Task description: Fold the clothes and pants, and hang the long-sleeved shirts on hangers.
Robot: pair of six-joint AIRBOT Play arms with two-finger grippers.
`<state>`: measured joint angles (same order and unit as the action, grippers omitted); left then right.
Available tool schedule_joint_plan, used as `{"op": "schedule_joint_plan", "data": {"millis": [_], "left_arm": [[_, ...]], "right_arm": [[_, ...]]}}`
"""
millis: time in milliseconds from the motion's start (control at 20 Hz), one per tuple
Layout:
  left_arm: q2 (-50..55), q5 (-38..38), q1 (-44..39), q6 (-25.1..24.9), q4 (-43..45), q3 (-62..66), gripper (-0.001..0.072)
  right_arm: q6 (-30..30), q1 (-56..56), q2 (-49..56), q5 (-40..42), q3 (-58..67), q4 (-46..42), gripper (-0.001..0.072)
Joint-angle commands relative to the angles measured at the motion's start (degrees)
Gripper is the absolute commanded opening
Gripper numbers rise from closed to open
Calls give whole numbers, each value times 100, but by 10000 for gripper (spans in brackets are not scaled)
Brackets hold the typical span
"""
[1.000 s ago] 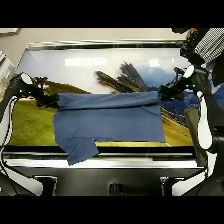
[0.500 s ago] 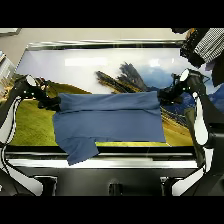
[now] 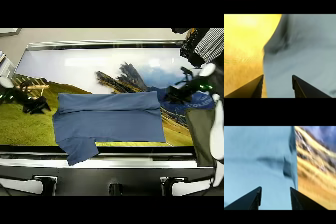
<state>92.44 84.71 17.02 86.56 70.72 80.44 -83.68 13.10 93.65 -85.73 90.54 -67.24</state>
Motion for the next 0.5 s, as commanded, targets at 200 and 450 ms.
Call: {"op": "schedule_joint_plan", "data": {"millis": [200,450], "left_arm": [[-2448,-610,706,-70,-1043,-3799,413],[-3036,-621,706,-42,-1187,-4878,413]], "right_arm": [[527,813,-1963,564,-2680,833,416],[522,811,-2341,612,-3171,1051,411]]}}
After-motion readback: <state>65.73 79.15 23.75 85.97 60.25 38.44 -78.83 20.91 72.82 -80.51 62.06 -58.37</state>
